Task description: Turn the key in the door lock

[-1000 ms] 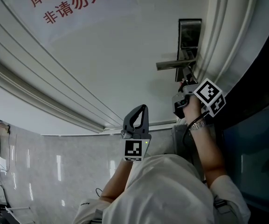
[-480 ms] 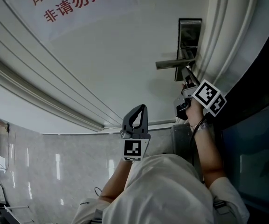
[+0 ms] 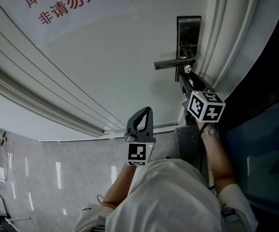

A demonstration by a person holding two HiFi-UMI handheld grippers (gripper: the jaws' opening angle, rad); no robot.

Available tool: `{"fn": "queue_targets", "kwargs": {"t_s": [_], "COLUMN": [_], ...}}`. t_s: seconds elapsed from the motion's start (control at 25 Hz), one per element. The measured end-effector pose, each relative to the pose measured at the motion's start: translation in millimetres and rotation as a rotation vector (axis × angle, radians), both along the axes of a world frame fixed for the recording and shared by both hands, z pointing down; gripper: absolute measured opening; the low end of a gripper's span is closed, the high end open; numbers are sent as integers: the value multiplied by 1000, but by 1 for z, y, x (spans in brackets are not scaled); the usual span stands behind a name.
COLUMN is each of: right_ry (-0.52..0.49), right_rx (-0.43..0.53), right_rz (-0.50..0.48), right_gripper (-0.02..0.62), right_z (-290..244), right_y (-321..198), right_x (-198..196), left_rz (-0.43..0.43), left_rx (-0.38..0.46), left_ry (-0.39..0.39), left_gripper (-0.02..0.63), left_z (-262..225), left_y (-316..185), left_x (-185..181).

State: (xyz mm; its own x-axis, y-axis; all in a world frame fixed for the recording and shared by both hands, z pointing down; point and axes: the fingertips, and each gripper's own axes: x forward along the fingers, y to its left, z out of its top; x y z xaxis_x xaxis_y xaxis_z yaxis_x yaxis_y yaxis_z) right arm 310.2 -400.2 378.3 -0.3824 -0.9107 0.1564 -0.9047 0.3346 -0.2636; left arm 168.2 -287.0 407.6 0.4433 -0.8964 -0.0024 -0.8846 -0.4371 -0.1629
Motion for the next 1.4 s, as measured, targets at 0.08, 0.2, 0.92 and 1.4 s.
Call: {"fn": "queue_targets", "kwargs": {"t_s": [0.08,0.2,0.92,1.4], "right_ry": [164,372,1323,1549], "right_rx": [39,81,358,418], "right_rz": [-7,-15,37,11], "right_gripper": [143,143,143,114], "right_z": [0,-1,-6,-2], "right_y": [1,0,-12,-19], "right_x": [0,3,-4,-7], "left_rz": [10,22,27,27], "left_rx": [2,3,4,-8], "left_ry": [-1,0,-4,-9], "left_gripper": [9,8,9,9], "left_z": [0,0,0,3], "left_y": [0,0,5,5], "left_x": [4,8,5,5]}}
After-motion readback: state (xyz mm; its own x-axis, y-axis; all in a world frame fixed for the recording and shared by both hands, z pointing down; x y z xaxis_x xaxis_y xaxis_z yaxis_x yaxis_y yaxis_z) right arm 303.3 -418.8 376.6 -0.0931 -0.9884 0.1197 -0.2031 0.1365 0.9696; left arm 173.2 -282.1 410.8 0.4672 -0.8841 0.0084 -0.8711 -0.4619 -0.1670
